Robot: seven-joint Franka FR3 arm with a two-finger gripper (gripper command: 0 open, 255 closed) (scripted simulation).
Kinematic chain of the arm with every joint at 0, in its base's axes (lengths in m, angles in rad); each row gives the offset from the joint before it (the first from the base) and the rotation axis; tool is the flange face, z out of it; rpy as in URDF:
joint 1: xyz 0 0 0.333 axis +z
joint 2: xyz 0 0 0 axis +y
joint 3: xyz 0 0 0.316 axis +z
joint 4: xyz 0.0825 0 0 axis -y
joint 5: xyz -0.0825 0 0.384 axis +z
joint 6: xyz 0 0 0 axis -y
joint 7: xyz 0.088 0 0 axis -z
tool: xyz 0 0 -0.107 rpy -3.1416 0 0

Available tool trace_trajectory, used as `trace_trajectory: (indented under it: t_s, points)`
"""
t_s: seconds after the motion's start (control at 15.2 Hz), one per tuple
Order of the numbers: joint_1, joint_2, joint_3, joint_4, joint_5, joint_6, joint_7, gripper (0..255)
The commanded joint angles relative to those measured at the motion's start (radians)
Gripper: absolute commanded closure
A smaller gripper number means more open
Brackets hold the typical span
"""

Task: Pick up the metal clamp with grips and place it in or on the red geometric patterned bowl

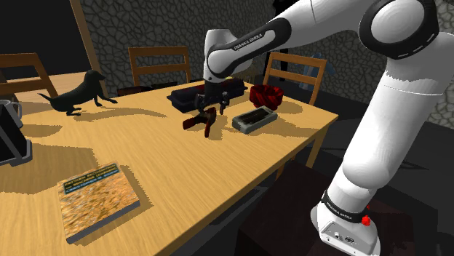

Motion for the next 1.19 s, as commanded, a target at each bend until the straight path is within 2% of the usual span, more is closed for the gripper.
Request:
trace_trajectory:
  t_s: [0.0,0.26,0.79,0.86,1.12]
  points:
    - [-0.002,0.019,-0.002,-0.007,-0.005,0.027,0.003,0]
    - [0.000,0.051,-0.002,-0.032,-0.013,0.083,0.008,0]
    - [0.000,0.051,-0.002,-0.032,-0.013,0.083,0.008,0]
    - [0.000,0.051,-0.002,-0.032,-0.013,0.083,0.008,255]
    - [0.000,0.051,-0.002,-0.032,-0.013,0.083,0.008,255]
